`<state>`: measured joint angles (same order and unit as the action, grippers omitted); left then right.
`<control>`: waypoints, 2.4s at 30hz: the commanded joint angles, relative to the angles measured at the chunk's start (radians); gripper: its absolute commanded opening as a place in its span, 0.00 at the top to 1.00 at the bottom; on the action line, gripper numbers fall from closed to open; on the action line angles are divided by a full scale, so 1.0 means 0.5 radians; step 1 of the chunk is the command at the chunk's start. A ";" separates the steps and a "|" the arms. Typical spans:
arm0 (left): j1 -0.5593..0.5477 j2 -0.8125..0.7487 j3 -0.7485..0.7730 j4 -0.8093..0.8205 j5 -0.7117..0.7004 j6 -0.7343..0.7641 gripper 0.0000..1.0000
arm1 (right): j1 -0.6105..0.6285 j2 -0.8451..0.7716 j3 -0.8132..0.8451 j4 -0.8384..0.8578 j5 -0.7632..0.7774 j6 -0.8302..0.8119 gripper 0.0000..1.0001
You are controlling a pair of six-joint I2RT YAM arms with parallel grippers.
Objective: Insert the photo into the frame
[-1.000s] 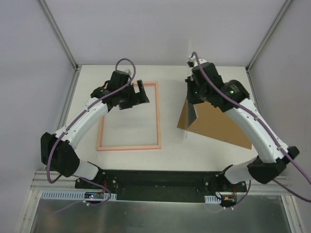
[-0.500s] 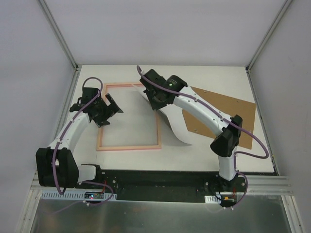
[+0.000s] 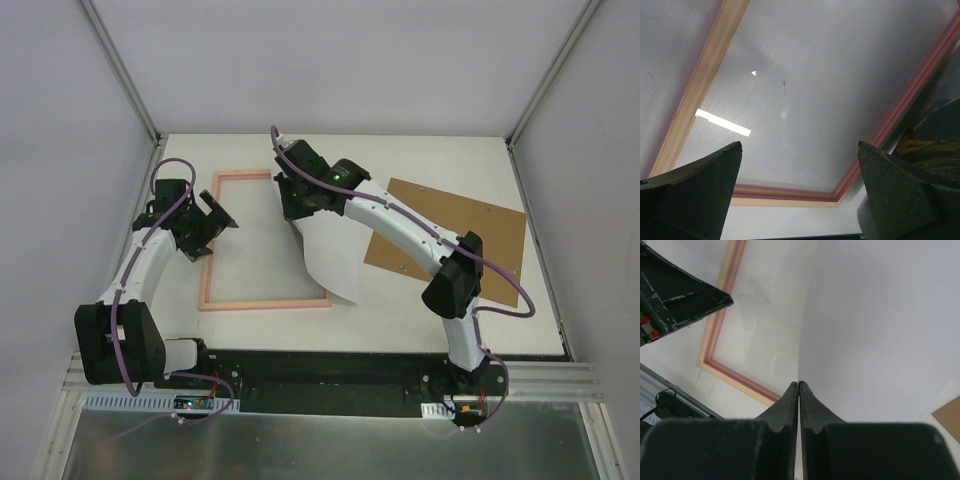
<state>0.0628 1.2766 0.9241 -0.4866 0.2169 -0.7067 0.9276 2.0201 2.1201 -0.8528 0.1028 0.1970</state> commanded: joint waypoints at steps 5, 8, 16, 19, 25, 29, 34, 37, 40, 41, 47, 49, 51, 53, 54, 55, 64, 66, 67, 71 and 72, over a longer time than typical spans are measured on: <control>0.282 0.070 0.094 -0.030 -0.234 -0.007 0.01 | 0.093 0.160 0.003 0.478 -0.288 0.201 0.96; 0.396 0.113 0.115 -0.036 -0.259 -0.007 0.01 | 0.124 0.200 0.009 0.585 -0.301 0.210 0.96; 0.485 0.281 0.207 -0.033 -0.247 -0.010 0.01 | 0.151 0.295 0.018 0.828 -0.393 0.122 0.95; 0.509 0.352 0.226 -0.033 -0.240 -0.013 0.01 | 0.164 0.331 0.006 0.898 -0.432 0.079 0.95; 0.565 0.453 0.247 -0.030 -0.253 0.023 0.01 | 0.179 0.411 0.018 1.009 -0.506 -0.001 0.91; 0.586 0.496 0.244 -0.018 -0.259 0.036 0.01 | 0.191 0.454 0.070 0.975 -0.476 -0.072 0.89; 0.589 0.551 0.238 -0.002 -0.256 0.048 0.01 | 0.194 0.448 0.043 0.981 -0.515 -0.127 0.85; 0.595 0.564 0.241 0.007 -0.253 0.054 0.01 | 0.216 0.448 0.021 0.985 -0.555 -0.164 0.80; 0.605 0.576 0.247 0.004 -0.256 0.057 0.01 | 0.243 0.445 0.018 0.991 -0.610 -0.213 0.70; 0.611 0.579 0.250 0.007 -0.256 0.057 0.01 | 0.259 0.436 0.009 0.991 -0.611 -0.228 0.64; 0.629 0.598 0.278 0.007 -0.210 0.082 0.01 | 0.262 0.283 -0.046 0.991 -0.614 -0.274 0.42; 0.626 0.598 0.266 0.019 -0.173 0.094 0.01 | 0.259 0.173 -0.135 0.988 -0.541 -0.284 0.37; 0.620 0.613 0.241 0.053 -0.106 0.125 0.01 | 0.207 0.041 -0.248 0.933 -0.387 -0.253 0.33; 0.608 0.640 0.238 0.065 -0.063 0.171 0.01 | 0.103 -0.137 -0.502 0.941 -0.261 -0.192 0.32; 0.599 0.662 0.238 0.068 -0.050 0.186 0.01 | 0.045 -0.226 -0.652 0.978 -0.237 -0.158 0.30; 0.586 0.683 0.244 0.068 -0.041 0.192 0.01 | -0.026 -0.309 -0.784 1.024 -0.236 -0.121 0.29; 0.571 0.849 0.308 0.139 0.073 0.125 0.08 | -0.578 -0.687 -1.727 1.447 -0.439 -0.044 0.11; 0.580 0.846 0.315 0.133 0.014 0.085 0.14 | -0.643 -0.690 -1.810 1.494 -0.485 -0.056 0.09; 0.589 0.843 0.312 0.136 -0.010 0.067 0.16 | -0.661 -0.684 -1.841 1.518 -0.518 -0.063 0.09; 0.620 0.837 0.302 0.136 -0.087 -0.004 0.24 | -0.711 -0.635 -1.957 1.678 -0.668 -0.093 0.07; 0.620 0.831 0.302 0.136 -0.111 -0.010 0.26 | -0.717 -0.610 -1.976 1.696 -0.705 -0.090 0.07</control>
<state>0.3565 1.7061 1.0485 -0.4217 0.2165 -0.6674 0.5774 1.7103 1.1538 -0.1444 -0.1440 0.1562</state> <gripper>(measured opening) 0.774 0.923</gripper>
